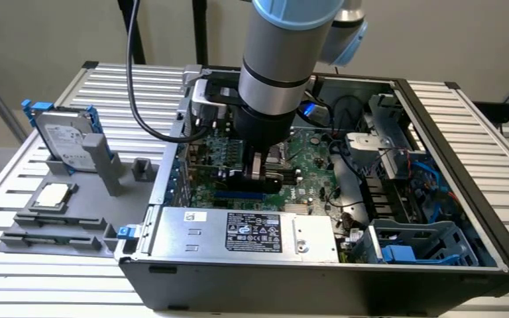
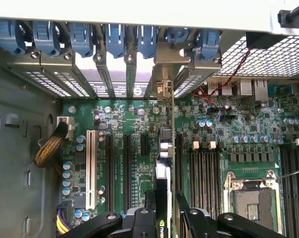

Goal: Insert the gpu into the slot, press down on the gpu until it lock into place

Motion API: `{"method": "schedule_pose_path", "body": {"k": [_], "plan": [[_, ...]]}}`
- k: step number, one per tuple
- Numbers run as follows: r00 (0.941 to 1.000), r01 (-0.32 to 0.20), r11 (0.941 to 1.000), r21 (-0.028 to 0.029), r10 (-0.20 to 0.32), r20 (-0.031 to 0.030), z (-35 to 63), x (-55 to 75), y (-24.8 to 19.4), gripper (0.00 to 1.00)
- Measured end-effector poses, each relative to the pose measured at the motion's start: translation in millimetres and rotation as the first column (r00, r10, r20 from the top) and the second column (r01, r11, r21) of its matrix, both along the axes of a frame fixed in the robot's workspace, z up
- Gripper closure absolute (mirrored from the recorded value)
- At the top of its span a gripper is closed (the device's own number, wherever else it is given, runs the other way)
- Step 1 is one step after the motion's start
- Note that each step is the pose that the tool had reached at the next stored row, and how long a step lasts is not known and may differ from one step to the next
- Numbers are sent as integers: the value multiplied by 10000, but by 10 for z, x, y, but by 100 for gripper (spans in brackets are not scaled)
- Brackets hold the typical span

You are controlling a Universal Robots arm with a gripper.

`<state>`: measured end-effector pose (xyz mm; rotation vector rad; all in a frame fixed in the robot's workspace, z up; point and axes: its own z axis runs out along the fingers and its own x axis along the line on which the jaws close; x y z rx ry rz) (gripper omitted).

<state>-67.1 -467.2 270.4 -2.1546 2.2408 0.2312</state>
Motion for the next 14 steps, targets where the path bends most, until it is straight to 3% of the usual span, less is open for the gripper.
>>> {"method": "schedule_pose_path", "body": {"k": [14], "plan": [[10000,-23,10000,-55,23,2,-17,0,0,74]]}}
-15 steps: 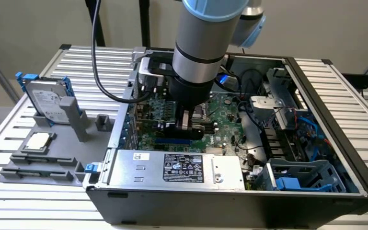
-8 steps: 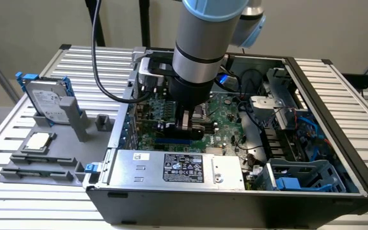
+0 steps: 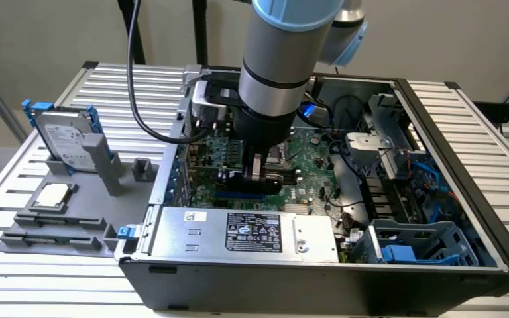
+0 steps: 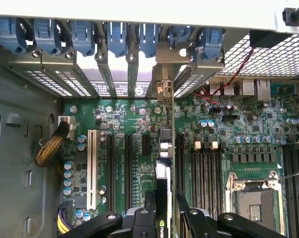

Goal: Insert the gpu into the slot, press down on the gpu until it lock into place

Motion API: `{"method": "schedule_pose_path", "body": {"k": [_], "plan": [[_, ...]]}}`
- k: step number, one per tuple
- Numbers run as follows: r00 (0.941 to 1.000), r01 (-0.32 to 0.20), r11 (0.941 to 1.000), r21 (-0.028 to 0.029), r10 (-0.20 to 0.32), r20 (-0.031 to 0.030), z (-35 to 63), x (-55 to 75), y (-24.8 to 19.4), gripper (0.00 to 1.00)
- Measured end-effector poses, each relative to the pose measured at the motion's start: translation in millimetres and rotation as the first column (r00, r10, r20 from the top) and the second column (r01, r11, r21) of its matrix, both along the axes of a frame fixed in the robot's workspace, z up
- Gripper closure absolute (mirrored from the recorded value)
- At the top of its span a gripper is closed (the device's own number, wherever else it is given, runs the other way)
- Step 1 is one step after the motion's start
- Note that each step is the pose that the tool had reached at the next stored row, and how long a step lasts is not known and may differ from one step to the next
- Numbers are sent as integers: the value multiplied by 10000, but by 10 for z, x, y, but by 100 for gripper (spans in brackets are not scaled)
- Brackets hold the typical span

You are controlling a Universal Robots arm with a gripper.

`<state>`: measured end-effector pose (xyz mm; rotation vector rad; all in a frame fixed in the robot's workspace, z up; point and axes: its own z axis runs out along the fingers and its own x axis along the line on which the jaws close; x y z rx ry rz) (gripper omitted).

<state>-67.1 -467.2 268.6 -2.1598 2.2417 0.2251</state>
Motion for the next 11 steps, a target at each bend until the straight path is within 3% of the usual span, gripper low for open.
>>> {"method": "schedule_pose_path", "body": {"k": [11], "plan": [[10000,-36,10000,-9,36,3,-25,-9,0,74]]}}
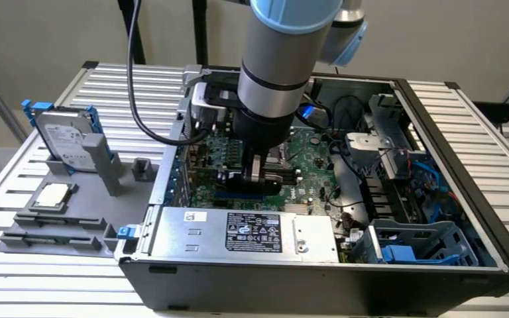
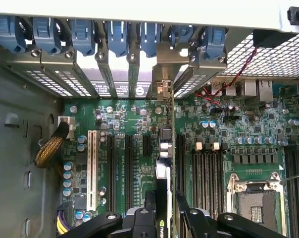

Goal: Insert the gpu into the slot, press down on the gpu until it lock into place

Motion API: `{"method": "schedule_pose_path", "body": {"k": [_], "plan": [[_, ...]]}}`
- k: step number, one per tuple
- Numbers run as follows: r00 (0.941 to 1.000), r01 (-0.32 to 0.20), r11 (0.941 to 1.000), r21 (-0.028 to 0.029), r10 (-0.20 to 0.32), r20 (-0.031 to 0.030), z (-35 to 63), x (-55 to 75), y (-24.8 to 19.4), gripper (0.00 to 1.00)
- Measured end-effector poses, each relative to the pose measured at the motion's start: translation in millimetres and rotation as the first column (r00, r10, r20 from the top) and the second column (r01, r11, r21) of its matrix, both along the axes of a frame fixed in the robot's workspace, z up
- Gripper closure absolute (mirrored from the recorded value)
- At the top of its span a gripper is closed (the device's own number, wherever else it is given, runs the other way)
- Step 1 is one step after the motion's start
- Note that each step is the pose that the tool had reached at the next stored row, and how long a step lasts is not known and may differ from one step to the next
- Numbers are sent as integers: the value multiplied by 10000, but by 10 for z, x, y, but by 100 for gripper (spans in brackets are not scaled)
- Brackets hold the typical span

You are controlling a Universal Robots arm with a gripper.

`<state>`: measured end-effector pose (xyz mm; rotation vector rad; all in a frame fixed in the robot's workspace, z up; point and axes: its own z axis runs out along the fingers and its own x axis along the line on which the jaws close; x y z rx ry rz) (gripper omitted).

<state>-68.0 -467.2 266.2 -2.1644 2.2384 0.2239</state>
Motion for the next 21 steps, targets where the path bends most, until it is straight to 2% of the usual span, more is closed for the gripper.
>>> {"method": "schedule_pose_path", "body": {"k": [21], "plan": [[10000,-22,10000,-6,22,0,-9,18,0,74]]}}
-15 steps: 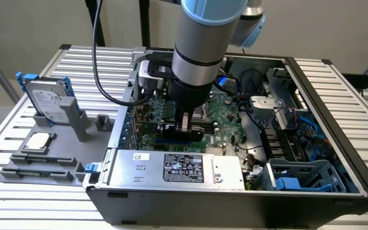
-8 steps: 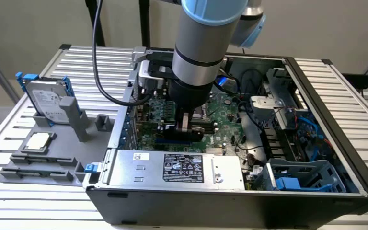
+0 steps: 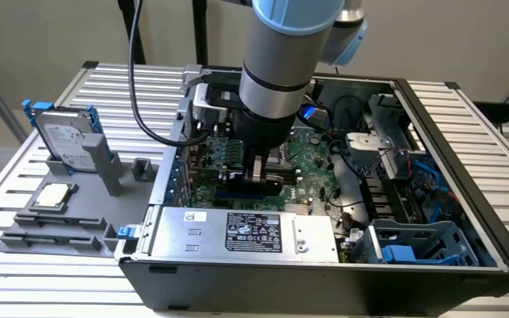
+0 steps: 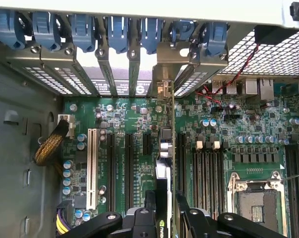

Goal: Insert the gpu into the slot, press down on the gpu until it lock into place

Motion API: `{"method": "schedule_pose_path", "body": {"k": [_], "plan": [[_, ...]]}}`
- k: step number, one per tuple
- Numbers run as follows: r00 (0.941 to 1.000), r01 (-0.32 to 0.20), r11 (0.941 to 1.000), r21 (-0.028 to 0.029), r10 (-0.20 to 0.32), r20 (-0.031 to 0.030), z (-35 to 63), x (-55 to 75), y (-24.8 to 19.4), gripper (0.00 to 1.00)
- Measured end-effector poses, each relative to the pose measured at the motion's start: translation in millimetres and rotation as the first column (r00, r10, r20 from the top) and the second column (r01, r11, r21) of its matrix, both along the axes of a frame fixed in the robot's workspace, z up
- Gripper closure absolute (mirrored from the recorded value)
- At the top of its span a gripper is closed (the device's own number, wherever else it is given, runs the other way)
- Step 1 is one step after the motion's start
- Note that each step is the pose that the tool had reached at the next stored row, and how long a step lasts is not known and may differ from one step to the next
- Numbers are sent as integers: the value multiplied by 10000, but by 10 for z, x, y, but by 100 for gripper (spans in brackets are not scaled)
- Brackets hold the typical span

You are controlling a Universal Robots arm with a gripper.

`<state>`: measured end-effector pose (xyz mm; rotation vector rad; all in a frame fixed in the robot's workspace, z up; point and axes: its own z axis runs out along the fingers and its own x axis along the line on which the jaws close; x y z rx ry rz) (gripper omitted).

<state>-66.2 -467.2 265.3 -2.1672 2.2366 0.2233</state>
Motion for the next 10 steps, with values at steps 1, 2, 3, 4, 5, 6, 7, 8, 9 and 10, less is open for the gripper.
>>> {"method": "schedule_pose_path", "body": {"k": [1,2,3,4,5,6,7,8,9,10], "plan": [[10000,0,10000,-1,0,0,0,0,0,74],[10000,1,10000,-5,-1,0,0,0,0,74],[10000,0,10000,-10,0,0,-1,1,0,74],[10000,-1,10000,-18,1,0,-1,1,0,74],[10000,-2,10000,-27,2,0,-2,1,0,74],[10000,-2,10000,-36,2,0,-3,1,0,74],[10000,-1,10000,-47,1,0,-5,1,0,74],[10000,-1,10000,-58,1,0,-6,1,1,74],[10000,-1,10000,-68,1,0,-8,1,0,74],[10000,-1,10000,-82,1,0,-10,1,0,74]]}}
